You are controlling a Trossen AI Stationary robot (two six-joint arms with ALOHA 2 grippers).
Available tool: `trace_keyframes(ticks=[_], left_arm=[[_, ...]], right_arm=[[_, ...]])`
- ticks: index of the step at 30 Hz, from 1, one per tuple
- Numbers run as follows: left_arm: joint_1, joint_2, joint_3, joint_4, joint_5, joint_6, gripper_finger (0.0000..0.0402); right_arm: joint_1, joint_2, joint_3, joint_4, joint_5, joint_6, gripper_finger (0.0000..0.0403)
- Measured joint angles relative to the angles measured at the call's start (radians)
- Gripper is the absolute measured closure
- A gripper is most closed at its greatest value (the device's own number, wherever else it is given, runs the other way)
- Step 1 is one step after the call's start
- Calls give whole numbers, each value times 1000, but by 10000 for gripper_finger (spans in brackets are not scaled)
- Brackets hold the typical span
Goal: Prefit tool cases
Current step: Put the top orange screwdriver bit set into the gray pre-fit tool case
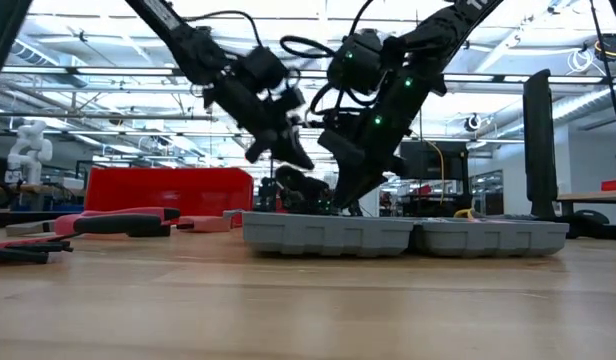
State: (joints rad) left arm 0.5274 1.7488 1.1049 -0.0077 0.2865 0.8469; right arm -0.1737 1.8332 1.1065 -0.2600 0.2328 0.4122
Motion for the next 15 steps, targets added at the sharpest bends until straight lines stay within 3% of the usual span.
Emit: trace_keyframes(ticks=[8,12,15], left_arm=[[116,-200,0,-10,105,-24,401],[155,-289,0,-1,204,-91,401],[167,-334,0,-3,216,-149,401]], right_arm=[[-61,12,1,88,53,124,233],[-73,58,1,177,31,124,215],[-76,90,1,196,-8,132,214]])
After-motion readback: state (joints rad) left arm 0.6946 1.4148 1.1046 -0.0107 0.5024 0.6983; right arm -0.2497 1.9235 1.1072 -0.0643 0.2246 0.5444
